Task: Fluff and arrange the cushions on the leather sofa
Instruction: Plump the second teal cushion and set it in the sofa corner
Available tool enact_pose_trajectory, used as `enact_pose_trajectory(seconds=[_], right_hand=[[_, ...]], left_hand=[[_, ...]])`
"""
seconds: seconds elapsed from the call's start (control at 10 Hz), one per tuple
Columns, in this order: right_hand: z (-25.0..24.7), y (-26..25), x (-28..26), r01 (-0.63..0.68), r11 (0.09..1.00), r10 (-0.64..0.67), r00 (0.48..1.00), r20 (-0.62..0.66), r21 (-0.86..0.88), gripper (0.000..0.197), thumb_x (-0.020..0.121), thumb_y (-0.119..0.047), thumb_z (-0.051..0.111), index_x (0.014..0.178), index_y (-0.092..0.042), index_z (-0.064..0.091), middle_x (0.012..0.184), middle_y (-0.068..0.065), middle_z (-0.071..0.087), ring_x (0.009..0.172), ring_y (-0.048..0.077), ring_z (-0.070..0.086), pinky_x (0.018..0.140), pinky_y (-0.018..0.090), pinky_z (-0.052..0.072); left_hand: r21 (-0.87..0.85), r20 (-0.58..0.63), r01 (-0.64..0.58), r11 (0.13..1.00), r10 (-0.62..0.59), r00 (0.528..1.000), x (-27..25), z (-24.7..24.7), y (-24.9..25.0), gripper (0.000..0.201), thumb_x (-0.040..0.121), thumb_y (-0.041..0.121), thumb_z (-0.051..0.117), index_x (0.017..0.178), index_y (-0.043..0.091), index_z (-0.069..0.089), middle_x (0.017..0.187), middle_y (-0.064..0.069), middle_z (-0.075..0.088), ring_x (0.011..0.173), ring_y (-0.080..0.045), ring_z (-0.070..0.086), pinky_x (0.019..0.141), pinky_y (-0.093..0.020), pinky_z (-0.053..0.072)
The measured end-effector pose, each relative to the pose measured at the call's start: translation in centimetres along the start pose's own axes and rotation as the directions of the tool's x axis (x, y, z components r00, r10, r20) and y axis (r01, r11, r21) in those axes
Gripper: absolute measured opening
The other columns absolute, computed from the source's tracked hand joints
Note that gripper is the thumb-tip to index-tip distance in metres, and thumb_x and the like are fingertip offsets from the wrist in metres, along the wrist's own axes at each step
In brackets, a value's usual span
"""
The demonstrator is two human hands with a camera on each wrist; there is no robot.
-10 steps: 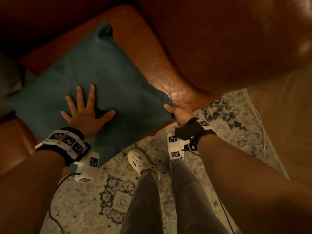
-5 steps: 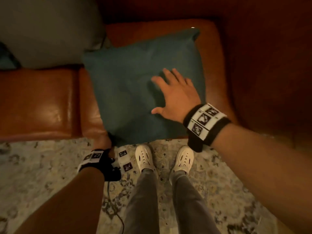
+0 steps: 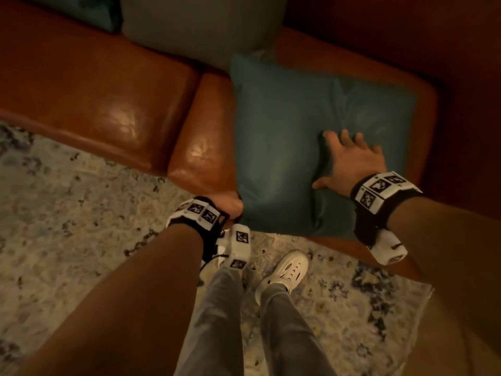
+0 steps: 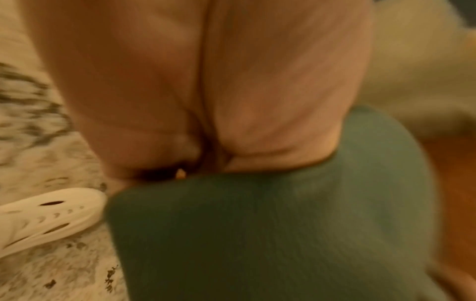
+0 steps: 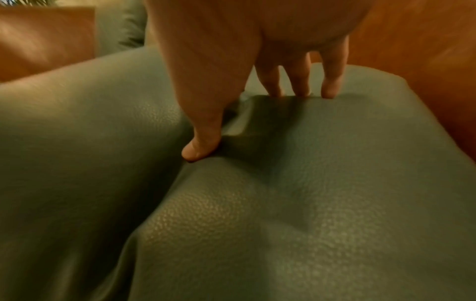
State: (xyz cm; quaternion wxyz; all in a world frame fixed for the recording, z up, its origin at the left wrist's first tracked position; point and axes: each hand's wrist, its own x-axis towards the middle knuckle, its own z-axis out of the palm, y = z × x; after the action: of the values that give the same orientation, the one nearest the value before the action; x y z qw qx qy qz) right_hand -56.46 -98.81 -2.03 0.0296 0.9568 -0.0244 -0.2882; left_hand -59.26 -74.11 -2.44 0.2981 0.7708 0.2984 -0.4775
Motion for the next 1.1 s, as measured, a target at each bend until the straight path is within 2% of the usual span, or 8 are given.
enact_pose_trajectory(seconds=[0.2, 0.3, 0.4, 0.5, 0.6, 0.7, 0.9, 1.1], right_hand=[[-0.1, 1.2, -0.3, 0.026, 0.999, -0.025, 1.000, 0.011, -0.044, 0.111, 0.069, -0.074, 0.069, 0.152, -0.035, 0.007, 0.163, 0.007, 0.017, 0.148, 0.034, 0.020, 0.113, 0.054, 0.029], [0.5, 0.6, -0.6, 0.031, 0.999, -0.031, 1.000, 0.000, -0.020, 0.106, 0.071, -0.076, 0.064, 0.151, -0.037, 0.007, 0.164, 0.006, 0.017, 0.149, 0.033, 0.020, 0.112, 0.054, 0.029], [1.1, 0.0, -0.8, 0.021, 0.999, -0.021, 1.000, -0.007, -0.030, 0.105, 0.071, -0.076, 0.065, 0.151, -0.035, 0.008, 0.163, 0.008, 0.018, 0.148, 0.034, 0.020, 0.111, 0.054, 0.030], [1.4, -0.5, -0.9, 0.024, 0.999, -0.025, 0.999, -0.026, -0.045, 0.106, 0.071, -0.076, 0.064, 0.151, -0.034, 0.009, 0.163, 0.009, 0.019, 0.147, 0.035, 0.021, 0.109, 0.053, 0.031], [1.5, -0.5, -0.9, 0.024, 0.998, -0.026, 0.999, -0.021, -0.054, 0.106, 0.071, -0.076, 0.064, 0.150, -0.034, 0.008, 0.163, 0.009, 0.018, 0.147, 0.035, 0.021, 0.110, 0.053, 0.030], [1.5, -0.5, -0.8, 0.029, 0.998, -0.030, 0.999, -0.018, -0.048, 0.106, 0.071, -0.076, 0.065, 0.150, -0.035, 0.008, 0.163, 0.009, 0.018, 0.147, 0.035, 0.021, 0.110, 0.054, 0.030], [1.2, 0.5, -0.7, 0.035, 0.999, -0.036, 0.998, -0.041, -0.035, 0.105, 0.070, -0.079, 0.062, 0.150, -0.035, 0.009, 0.163, 0.008, 0.020, 0.147, 0.033, 0.023, 0.110, 0.053, 0.031], [1.0, 1.2, -0.8, 0.033, 0.998, -0.031, 0.999, -0.042, 0.054, 0.102, 0.070, -0.076, 0.066, 0.149, -0.041, 0.013, 0.163, 0.002, 0.020, 0.149, 0.029, 0.022, 0.111, 0.054, 0.030]], left_hand=[[-0.475, 0.014, -0.005, 0.880, 0.013, 1.000, 1.9, 0.7, -3.9, 0.035, 0.095, 0.007, 0.045, 0.066, 0.025, 0.040, 0.070, 0.005, 0.042, 0.091, -0.024, 0.048, 0.097, -0.043, 0.046], [-0.614, -0.193, -0.024, 0.789, -0.121, 0.974, 3.1, 0.3, -8.0, 0.020, 0.095, 0.010, 0.047, 0.085, 0.018, 0.062, 0.081, -0.002, 0.057, 0.089, -0.022, 0.049, 0.099, -0.049, 0.047], [-0.787, -0.297, -0.024, 0.617, -0.344, 0.891, 3.7, 0.9, -10.9, 0.034, 0.097, 0.010, 0.041, 0.127, 0.001, 0.056, 0.111, -0.017, 0.061, 0.092, -0.022, 0.051, 0.098, -0.045, 0.050], [-0.732, -0.289, -0.138, 0.667, -0.120, 0.950, 4.2, 1.4, -10.5, 0.023, 0.093, 0.017, 0.053, 0.110, 0.010, 0.066, 0.100, -0.008, 0.068, 0.095, -0.030, 0.064, 0.093, -0.046, 0.053], [-0.262, -0.154, -0.291, 0.920, 0.258, 0.954, 3.1, 1.1, -8.3, 0.029, 0.091, 0.027, 0.062, 0.117, 0.016, 0.067, 0.115, -0.004, 0.069, 0.109, -0.024, 0.063, 0.103, -0.037, 0.044], [0.084, -0.070, -0.293, 0.952, 0.299, 0.952, 2.9, 0.7, -6.6, 0.034, 0.096, 0.028, 0.056, 0.125, 0.012, 0.061, 0.123, -0.006, 0.065, 0.115, -0.027, 0.059, 0.092, -0.026, 0.039], [-0.015, -0.094, -0.236, 0.972, 0.233, 0.968, 3.5, 1.1, -4.7, 0.034, 0.097, 0.030, 0.050, 0.120, 0.006, 0.060, 0.118, -0.015, 0.065, 0.110, -0.033, 0.060, 0.097, -0.039, 0.046], [-0.587, -0.427, -0.066, 0.807, -0.240, 0.872, 3.9, 1.3, -9.8, 0.034, 0.094, 0.023, 0.057, 0.121, 0.003, 0.056, 0.119, -0.016, 0.061, 0.110, -0.034, 0.059, 0.088, -0.038, 0.047]])
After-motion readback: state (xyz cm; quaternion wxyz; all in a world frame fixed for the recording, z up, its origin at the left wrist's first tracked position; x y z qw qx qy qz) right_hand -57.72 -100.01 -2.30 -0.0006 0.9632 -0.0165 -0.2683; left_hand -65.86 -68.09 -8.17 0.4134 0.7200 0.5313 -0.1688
